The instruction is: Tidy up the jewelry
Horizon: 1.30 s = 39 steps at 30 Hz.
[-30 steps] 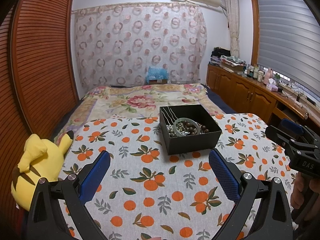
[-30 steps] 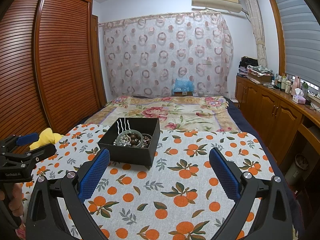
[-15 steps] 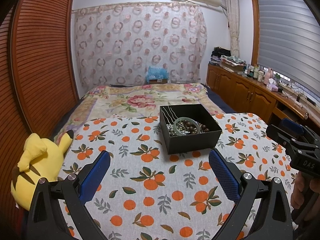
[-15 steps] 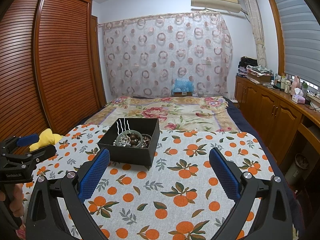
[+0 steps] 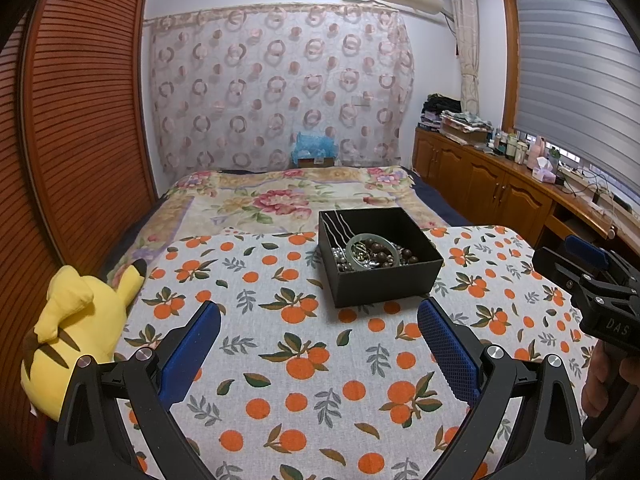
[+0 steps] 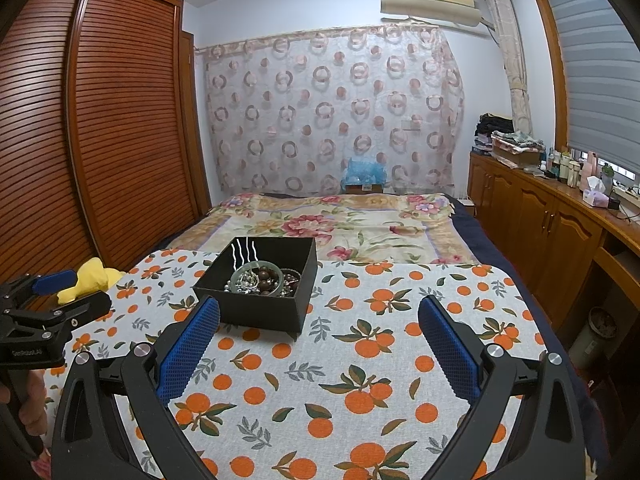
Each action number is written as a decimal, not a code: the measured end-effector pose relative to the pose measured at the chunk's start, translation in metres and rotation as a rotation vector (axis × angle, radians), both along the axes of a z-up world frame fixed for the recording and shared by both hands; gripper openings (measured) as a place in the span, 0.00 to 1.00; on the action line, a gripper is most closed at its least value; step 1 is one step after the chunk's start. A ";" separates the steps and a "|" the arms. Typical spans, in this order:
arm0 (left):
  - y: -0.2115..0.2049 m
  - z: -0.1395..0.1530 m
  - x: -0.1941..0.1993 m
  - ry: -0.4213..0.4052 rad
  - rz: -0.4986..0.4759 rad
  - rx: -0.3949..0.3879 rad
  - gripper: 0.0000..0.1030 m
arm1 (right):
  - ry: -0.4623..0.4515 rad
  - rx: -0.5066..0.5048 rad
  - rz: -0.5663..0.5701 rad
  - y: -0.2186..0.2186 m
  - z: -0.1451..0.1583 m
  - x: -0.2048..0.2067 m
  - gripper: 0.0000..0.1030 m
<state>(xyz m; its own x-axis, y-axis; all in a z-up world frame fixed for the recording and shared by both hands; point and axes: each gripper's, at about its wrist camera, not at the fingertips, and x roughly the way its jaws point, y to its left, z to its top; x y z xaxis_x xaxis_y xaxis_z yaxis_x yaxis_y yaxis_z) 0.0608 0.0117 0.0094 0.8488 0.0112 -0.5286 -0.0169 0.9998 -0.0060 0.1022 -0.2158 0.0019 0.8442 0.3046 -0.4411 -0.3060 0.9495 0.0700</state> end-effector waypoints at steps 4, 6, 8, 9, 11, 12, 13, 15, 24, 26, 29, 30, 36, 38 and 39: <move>0.000 0.000 0.000 0.001 0.000 0.001 0.92 | 0.000 0.000 0.000 0.000 0.000 0.000 0.97; 0.000 0.000 0.000 0.001 -0.001 0.001 0.92 | 0.000 0.000 0.000 0.000 0.000 0.000 0.97; 0.000 0.000 0.000 0.000 0.000 0.001 0.92 | 0.000 0.000 0.000 0.000 0.000 0.000 0.97; 0.000 0.000 0.000 0.000 0.000 0.001 0.92 | 0.000 0.000 0.000 0.000 0.000 0.000 0.97; 0.000 0.000 0.000 0.001 0.001 0.000 0.92 | -0.001 0.000 -0.001 0.000 0.000 0.000 0.97; 0.000 0.000 0.000 0.002 0.002 0.002 0.92 | 0.000 0.001 0.000 -0.001 0.000 0.000 0.97; -0.001 -0.001 0.000 0.002 0.002 0.004 0.92 | 0.000 0.001 0.000 0.000 0.000 0.000 0.97; -0.002 -0.001 0.000 0.000 0.004 0.006 0.92 | -0.001 -0.001 0.001 0.000 0.000 0.000 0.97; -0.004 -0.002 -0.002 -0.008 0.003 0.008 0.92 | -0.001 0.000 0.000 0.000 -0.001 0.000 0.97; -0.004 -0.002 -0.002 -0.009 0.003 0.009 0.92 | -0.001 -0.001 0.000 0.000 -0.001 0.000 0.97; -0.005 -0.002 -0.002 -0.005 0.011 0.009 0.92 | -0.001 0.000 0.000 0.000 -0.001 0.000 0.97; -0.005 -0.003 -0.002 -0.005 0.013 0.009 0.92 | -0.001 0.000 0.000 0.000 -0.001 0.000 0.97; -0.004 -0.003 -0.002 -0.004 0.013 0.010 0.92 | -0.001 0.000 0.000 -0.001 -0.001 0.000 0.97; -0.004 -0.003 -0.002 -0.004 0.013 0.007 0.92 | -0.002 -0.001 0.000 0.000 -0.001 0.000 0.97; -0.005 -0.003 -0.003 -0.005 0.012 0.006 0.92 | -0.002 0.000 0.000 0.000 -0.001 0.000 0.97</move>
<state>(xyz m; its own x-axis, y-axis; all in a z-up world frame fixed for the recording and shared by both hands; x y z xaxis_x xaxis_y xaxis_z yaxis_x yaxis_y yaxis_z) 0.0581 0.0070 0.0065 0.8510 0.0246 -0.5246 -0.0291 0.9996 -0.0003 0.1021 -0.2161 0.0010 0.8451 0.3045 -0.4395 -0.3062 0.9495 0.0690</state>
